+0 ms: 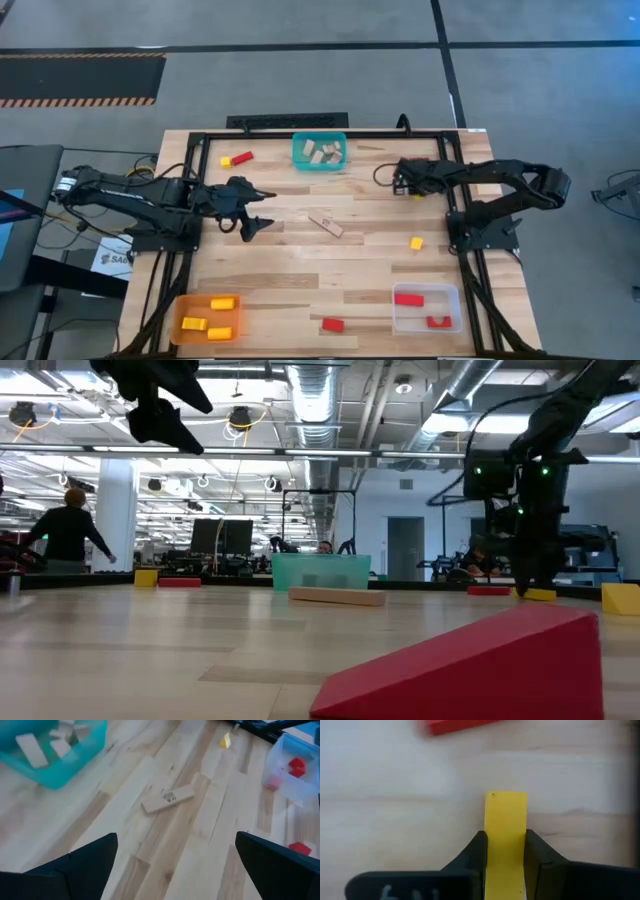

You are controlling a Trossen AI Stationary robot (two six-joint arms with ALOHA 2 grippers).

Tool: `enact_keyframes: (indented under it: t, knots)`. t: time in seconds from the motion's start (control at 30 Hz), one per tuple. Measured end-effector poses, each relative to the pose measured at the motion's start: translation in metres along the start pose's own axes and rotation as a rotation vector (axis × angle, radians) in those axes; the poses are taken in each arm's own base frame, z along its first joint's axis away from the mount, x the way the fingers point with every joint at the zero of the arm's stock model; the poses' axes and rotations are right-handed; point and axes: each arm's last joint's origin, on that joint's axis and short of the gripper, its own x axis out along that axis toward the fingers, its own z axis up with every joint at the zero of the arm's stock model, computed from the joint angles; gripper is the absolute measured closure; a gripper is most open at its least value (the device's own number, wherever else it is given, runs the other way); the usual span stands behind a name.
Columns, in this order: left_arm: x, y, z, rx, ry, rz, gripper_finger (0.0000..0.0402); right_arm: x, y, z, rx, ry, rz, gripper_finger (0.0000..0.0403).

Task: Sort & place blocks by color
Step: Put the yellow block into the orange bin

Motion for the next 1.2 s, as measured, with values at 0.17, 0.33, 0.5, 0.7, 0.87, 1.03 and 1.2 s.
enact_keyframes:
  t: [0.17,0.33,0.5,0.7,0.87,1.03,1.2]
  knots:
    - [-0.008,-0.001,-0.002,-0.047,-0.009,-0.028,0.0010,-0.033,0.035,-0.016,-0.154,-0.050,0.184,0.0329]
    - [-0.022,0.001,-0.004,-0.088,-0.057,-0.008,0.0010,-0.097,0.080,-0.036,-0.291,-0.186,0.425,0.0329]
    - [-0.037,0.012,-0.008,-0.159,-0.127,0.115,0.0010,-0.159,0.123,-0.067,-0.422,-0.364,0.827,0.0329]
    - [-0.049,0.030,-0.017,-0.286,-0.217,0.353,0.0010,-0.186,0.164,-0.128,-0.632,-0.462,1.128,0.0329]
    - [-0.045,0.032,-0.023,-0.312,-0.131,0.379,0.0010,-0.183,0.219,-0.178,-0.775,-0.508,1.254,0.0329]
    - [-0.040,0.030,-0.025,-0.337,-0.089,0.374,0.0010,-0.166,0.287,-0.210,-0.908,-0.496,1.362,0.0329]
    - [-0.035,0.028,-0.025,-0.318,-0.081,0.398,0.0010,-0.148,0.350,-0.220,-0.982,-0.469,1.546,0.0329]
